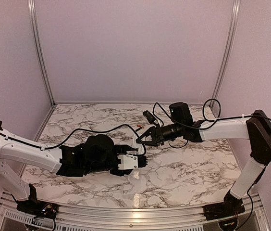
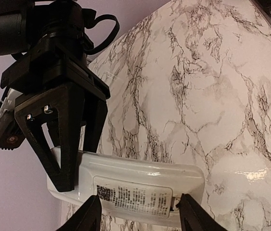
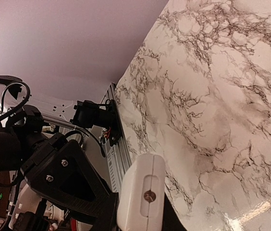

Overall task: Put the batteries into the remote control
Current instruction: Remove the battery cover from the remote control, then move the battery to the center of the board.

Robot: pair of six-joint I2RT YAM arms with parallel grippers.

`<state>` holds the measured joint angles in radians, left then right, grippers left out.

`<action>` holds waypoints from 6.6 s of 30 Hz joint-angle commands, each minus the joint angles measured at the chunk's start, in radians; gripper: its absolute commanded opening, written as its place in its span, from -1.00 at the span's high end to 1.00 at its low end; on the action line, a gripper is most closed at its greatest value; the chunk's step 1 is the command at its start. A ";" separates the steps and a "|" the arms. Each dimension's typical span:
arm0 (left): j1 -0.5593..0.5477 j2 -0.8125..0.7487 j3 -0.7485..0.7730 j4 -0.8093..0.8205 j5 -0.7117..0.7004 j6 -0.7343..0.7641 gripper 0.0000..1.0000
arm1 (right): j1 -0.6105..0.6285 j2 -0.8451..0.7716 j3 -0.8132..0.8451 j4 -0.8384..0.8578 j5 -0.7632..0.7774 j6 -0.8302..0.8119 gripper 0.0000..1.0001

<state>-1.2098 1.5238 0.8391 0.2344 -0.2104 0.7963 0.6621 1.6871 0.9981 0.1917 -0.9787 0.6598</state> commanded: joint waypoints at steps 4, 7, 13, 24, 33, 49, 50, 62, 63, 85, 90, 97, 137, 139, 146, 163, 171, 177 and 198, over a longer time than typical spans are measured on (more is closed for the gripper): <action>0.009 0.047 0.010 -0.012 -0.062 0.015 -0.12 | 0.042 -0.020 0.043 0.043 -0.092 0.027 1.00; 0.010 0.045 0.002 0.005 -0.099 0.038 -0.12 | 0.048 -0.019 0.040 0.052 -0.105 0.033 1.00; 0.007 0.001 -0.029 0.099 -0.140 0.084 -0.12 | 0.050 -0.009 0.026 0.055 -0.115 0.036 1.00; -0.020 -0.036 -0.065 0.207 -0.173 0.157 -0.13 | 0.026 0.002 0.027 -0.025 -0.034 -0.002 1.00; -0.031 -0.057 -0.071 0.222 -0.167 0.158 -0.14 | 0.001 0.009 0.023 -0.052 0.008 -0.012 1.00; -0.035 -0.018 -0.007 0.036 -0.044 0.060 -0.38 | -0.004 -0.010 0.034 -0.043 -0.024 -0.009 1.00; -0.034 -0.012 0.000 0.026 -0.040 0.057 -0.38 | -0.002 -0.011 0.034 -0.043 -0.024 -0.013 1.00; -0.034 0.016 0.026 -0.021 -0.020 0.043 -0.38 | 0.005 -0.027 0.034 -0.053 -0.026 -0.023 1.00; -0.034 0.017 0.027 -0.027 -0.020 0.040 -0.38 | 0.005 -0.028 0.034 -0.053 -0.026 -0.024 1.00; -0.013 0.029 -0.009 0.142 -0.177 0.121 -0.36 | 0.040 -0.002 0.045 -0.064 -0.063 -0.027 1.00; -0.027 -0.015 -0.048 0.270 -0.219 0.191 -0.35 | 0.031 0.012 0.041 -0.077 -0.055 -0.029 1.00; -0.049 -0.023 -0.088 0.377 -0.235 0.258 -0.35 | 0.001 0.016 0.024 -0.076 -0.047 -0.019 1.00; 0.050 0.241 -0.137 0.489 -0.210 0.107 -0.36 | -0.253 0.014 -0.125 0.054 0.052 0.031 1.00; 0.057 0.229 -0.145 0.514 -0.208 0.051 -0.40 | -0.276 0.003 -0.136 0.048 0.055 0.013 1.00; 0.131 0.124 -0.076 0.425 -0.196 -0.259 -0.74 | -0.320 -0.089 -0.152 0.020 0.074 -0.063 1.00; 0.429 0.414 0.553 -0.188 0.348 -0.811 -0.46 | -0.353 -0.237 -0.238 0.074 0.128 -0.084 1.00; 0.451 0.734 0.943 -0.464 0.287 -0.719 -0.09 | -0.386 -0.254 -0.265 0.073 0.108 -0.090 1.00; 0.461 0.850 1.050 -0.498 0.271 -0.708 -0.07 | -0.387 -0.250 -0.272 0.084 0.098 -0.089 1.00; 0.484 0.986 1.183 -0.565 0.287 -0.697 0.00 | -0.389 -0.225 -0.268 0.108 0.067 -0.091 1.00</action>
<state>-0.7292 2.4760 1.9839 -0.2935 0.0700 0.0811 0.2855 1.4548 0.7246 0.2756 -0.8963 0.5785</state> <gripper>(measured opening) 0.501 0.183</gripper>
